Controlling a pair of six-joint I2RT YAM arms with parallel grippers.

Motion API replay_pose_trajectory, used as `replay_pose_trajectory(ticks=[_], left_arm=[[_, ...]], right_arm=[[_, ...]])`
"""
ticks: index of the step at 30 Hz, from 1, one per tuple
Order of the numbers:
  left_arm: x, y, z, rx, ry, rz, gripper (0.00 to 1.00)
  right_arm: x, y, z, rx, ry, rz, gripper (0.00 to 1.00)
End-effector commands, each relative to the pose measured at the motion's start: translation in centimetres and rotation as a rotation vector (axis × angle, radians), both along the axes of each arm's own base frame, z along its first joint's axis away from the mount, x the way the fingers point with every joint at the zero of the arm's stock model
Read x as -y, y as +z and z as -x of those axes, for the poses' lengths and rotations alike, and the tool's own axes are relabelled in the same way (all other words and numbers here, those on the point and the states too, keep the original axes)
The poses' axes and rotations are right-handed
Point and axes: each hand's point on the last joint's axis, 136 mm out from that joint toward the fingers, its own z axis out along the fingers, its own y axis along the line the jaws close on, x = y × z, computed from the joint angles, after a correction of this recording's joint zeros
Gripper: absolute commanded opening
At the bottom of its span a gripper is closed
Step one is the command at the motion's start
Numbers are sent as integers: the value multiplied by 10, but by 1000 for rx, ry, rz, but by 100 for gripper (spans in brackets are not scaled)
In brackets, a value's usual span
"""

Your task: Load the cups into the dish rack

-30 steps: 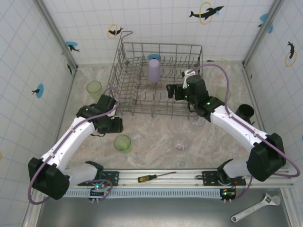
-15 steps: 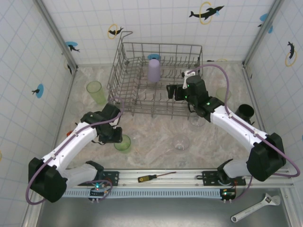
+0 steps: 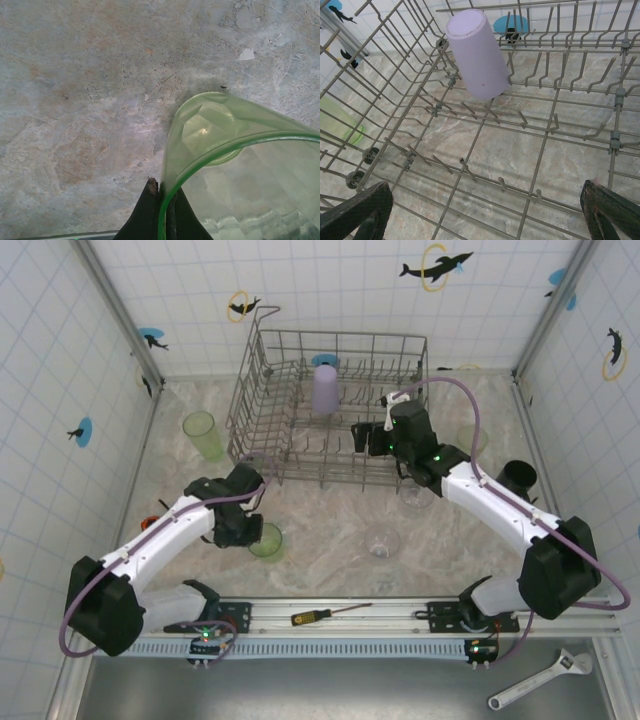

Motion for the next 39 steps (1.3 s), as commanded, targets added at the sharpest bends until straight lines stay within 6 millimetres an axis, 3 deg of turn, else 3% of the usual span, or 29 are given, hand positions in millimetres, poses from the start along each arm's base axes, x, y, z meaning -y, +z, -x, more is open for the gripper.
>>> replay_pose_trajectory(ticks=[1,10,15,16,23,39], left_arm=[[2,-3,0,-10,-11,-12,0],[20,19,-17,27,-36,47,0],[27,36,-24,55,-41,80,0],[33,49,-32,91,-43,103,0],[54,85,-59,180,-76,172,0],[108,178,-103,324,-156,395,0]], right_arm=[[2,8,-4,13,-7,-3,100],[8,19,-4,27,-10,4,100],[15,14,-1,19,-27,-1,100],[15,13,0,19,-29,-6,100],[19,12,3,21,-36,-24,100],[30,12,10,23,-54,-56,100]])
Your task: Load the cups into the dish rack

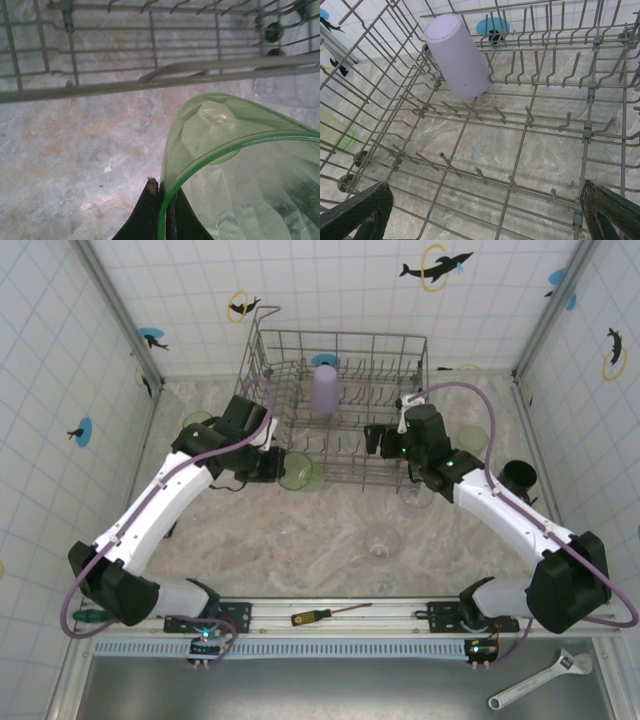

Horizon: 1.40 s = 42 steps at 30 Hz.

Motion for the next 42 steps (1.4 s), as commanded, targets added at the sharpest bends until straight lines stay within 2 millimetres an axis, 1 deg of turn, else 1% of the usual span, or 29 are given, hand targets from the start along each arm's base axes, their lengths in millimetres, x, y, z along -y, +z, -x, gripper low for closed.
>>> replay_pose_trajectory(ticks=[1,5,8,12,16,19,22,25,28,29,30,35,38,42], left_arm=[[16,28,-7,46,-51,57,0],[29,59,-31,125,-49,92,0],[38,77,-48,190,-47,130,0],[53,96,-64,242,-60,183,0],[64,108,-81,287,-71,201,0],[70,108,-94,331,-80,204,0],[75,101,-109,387,-96,191,0],[77,86,-122,430,-90,187,0],[79,77,-134,461,-92,237,0],[79,74,-136,470,-89,265,0],[81,73,-138,479,-89,293,0],[82,76,-149,541,-81,372,0],[93,82,-147,575,-142,441,0],[98,84,-146,642,-175,506,0]], right_arm=[[2,10,3,30,-2,-37,100],[1,10,2,24,3,-38,100],[1,8,1,19,6,-41,100],[1,7,2,6,5,-60,100],[2,10,2,10,-1,-84,100],[4,12,1,11,-8,-108,100],[8,13,-2,-2,-24,-156,100],[16,15,-8,-14,-45,-235,100],[16,16,-10,-24,-23,-335,100],[16,15,-11,-34,-30,-352,100],[15,21,-14,-11,-30,-379,100],[11,26,-22,-21,-47,-472,100],[7,25,-27,-50,-61,-555,100],[-1,25,-33,-90,-62,-667,100]])
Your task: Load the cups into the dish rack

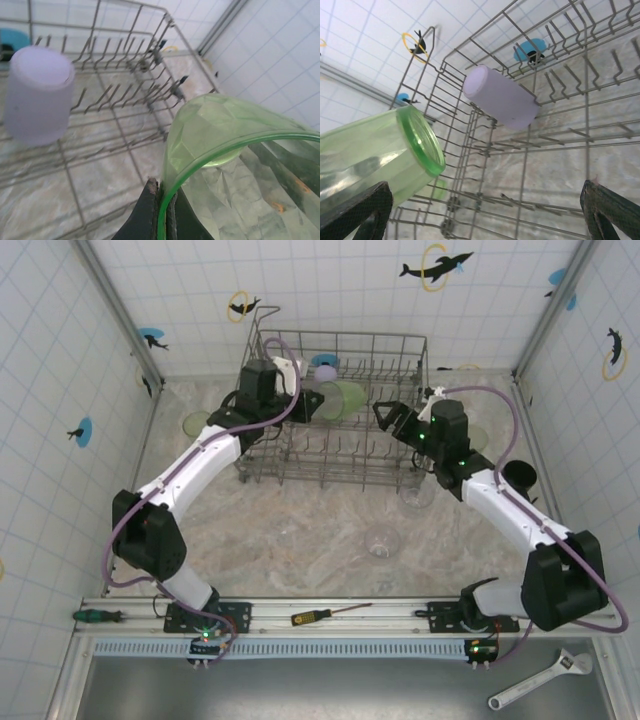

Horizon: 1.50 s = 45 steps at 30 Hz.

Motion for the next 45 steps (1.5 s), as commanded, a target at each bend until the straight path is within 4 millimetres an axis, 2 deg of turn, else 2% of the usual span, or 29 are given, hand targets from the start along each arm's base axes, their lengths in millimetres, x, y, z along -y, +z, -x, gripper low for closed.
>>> replay_pose_trajectory(ticks=[1,9,16,24,30,37,45], left_arm=[[9,38,3,148,-65,131,0],[11,28,-2,186,-77,172,0],[19,14,-10,171,-106,183,0],[30,9,-12,134,-149,256,0],[36,7,-7,104,-200,281,0],[40,0,-4,76,-230,283,0],[41,-9,0,43,-245,293,0]], right_arm=[[-9,4,-7,-20,6,-157,100],[-21,12,-10,-31,26,-401,100],[-30,23,-12,-21,45,-513,99],[-41,29,-16,-27,89,-631,100],[-47,27,-20,-37,75,-650,100],[-51,34,-28,-20,79,-690,100],[-47,41,-33,17,69,-776,90]])
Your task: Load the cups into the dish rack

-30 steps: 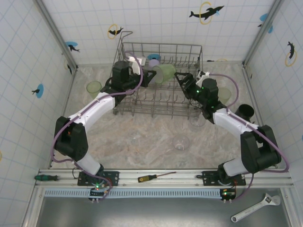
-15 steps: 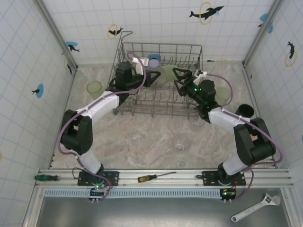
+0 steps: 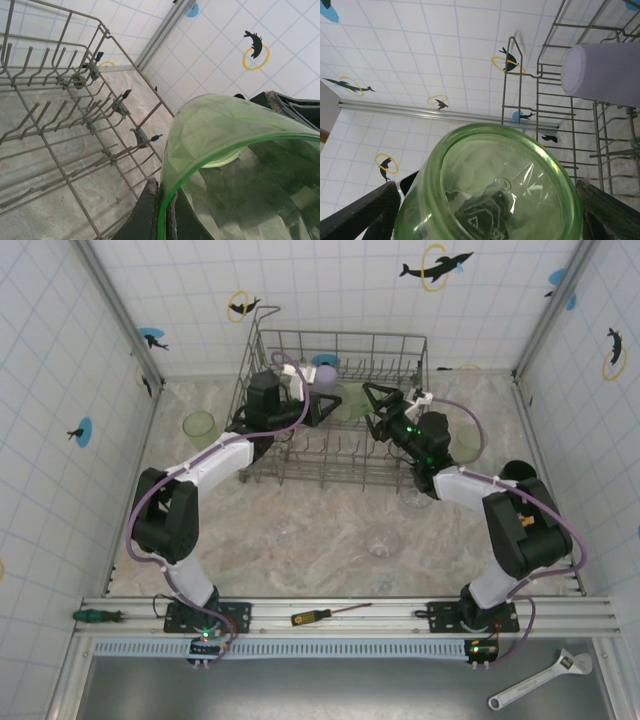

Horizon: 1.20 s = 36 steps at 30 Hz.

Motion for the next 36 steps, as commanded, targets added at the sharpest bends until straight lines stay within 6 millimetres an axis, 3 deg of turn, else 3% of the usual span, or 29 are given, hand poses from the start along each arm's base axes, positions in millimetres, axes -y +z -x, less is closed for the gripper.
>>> replay_pose_trajectory(ticks=[1,10,12,15,18,25,31,36], left_arm=[[6,9,6,24,-55,45,0],[7,2,7,-5,-60,37,1],[7,2,6,-10,-58,36,14],[4,-1,5,-20,-38,27,45],[2,-1,5,-26,-24,14,61],[-4,17,19,-5,-40,-4,76],[-16,28,29,37,-13,-64,96],[-30,28,36,63,33,-148,97]], right_arm=[[1,24,-4,57,-13,-89,88],[-1,26,-6,74,-10,-108,59],[-1,25,-7,73,-10,-107,55],[-1,24,-9,69,-10,-109,53],[2,24,-11,71,-23,-112,52],[11,28,-23,77,-71,-85,50],[21,33,-41,102,-125,-14,50],[30,33,-61,115,-166,62,50]])
